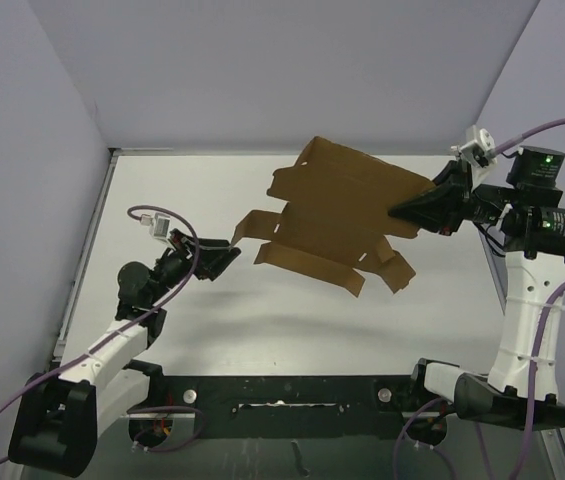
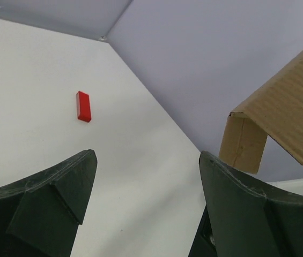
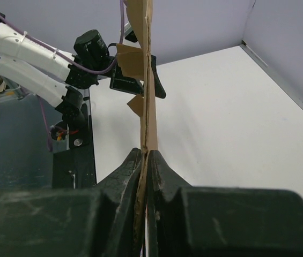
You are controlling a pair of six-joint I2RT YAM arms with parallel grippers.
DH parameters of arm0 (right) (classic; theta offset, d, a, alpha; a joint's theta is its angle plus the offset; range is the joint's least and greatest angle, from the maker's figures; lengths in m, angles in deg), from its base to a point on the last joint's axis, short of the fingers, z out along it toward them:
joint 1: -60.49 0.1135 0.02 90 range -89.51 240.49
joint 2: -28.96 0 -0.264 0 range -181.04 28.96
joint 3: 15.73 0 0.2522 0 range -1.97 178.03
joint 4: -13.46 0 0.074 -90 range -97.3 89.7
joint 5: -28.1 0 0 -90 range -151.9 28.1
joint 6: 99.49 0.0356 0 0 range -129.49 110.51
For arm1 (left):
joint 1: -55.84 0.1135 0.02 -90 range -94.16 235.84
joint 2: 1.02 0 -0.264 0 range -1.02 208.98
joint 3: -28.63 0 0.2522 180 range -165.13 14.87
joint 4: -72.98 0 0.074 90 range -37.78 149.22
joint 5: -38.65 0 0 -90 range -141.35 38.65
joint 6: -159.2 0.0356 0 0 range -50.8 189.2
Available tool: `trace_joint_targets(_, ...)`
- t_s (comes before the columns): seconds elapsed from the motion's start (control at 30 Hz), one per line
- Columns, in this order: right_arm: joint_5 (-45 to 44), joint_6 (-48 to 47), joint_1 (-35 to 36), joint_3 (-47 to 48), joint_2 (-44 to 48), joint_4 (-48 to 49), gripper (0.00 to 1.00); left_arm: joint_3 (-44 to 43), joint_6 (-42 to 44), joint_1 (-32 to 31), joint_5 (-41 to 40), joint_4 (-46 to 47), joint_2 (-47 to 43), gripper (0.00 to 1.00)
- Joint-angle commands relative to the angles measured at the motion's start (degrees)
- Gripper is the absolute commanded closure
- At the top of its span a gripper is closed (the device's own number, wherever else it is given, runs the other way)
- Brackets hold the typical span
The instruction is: Fold the paper box
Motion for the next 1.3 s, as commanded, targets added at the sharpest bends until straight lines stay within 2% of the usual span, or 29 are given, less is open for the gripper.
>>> trace_joint_targets(0.0,7.49,7.85,-0.75,3.61,-0.81,6.33,1.0,-0.99,-4.23,-0.67,3.71,17.64,2.15,0.24)
trace_joint_targets(0.27,9.75,10.57,-1.34,5.22,-1.39,8.15,1.0,-4.64,-2.43,-6.5,2.68,15.86,3.18,0.26)
trace_joint_targets(0.5,10.5,11.13,-1.59,5.44,-1.14,8.43,1.0,-8.15,0.6,-12.82,-1.04,16.51,8.02,0.29)
trace_joint_targets(0.63,10.81,11.23,-1.63,5.66,-0.89,8.52,1.0,-8.37,-0.26,-13.15,-1.16,21.87,10.59,0.31)
trace_joint_targets(0.73,10.74,11.4,-1.68,5.68,-0.94,8.74,1.0,-6.66,-2.02,-12.6,-0.55,26.45,10.3,0.28)
trace_joint_targets(0.93,10.61,11.68,-1.76,5.7,-0.96,8.93,1.0,-1.69,-3.26,-9.51,-0.86,23.14,3.81,0.16)
trace_joint_targets(1.0,10.63,11.75,-1.81,5.65,-1.0,8.91,1.0,-1.2,-3.8,-7.85,-0.73,20.69,1.69,0.15)
trace_joint_targets(1.07,10.61,11.79,-1.8,5.7,-0.97,8.97,1.0,-1.72,-3.94,-6.99,-0.18,18.3,0.89,0.18)
trace_joint_targets(1.13,10.65,11.84,-1.91,5.79,-0.98,8.94,1.0,-2.36,-4.57,-6.52,-0.2,17.74,2.0,0.26)
trace_joint_targets(1.27,10.76,11.92,-1.87,5.58,-0.9,8.91,1.0,-2.87,-7.93,-5.97,0.21,24.92,7.72,0.39)
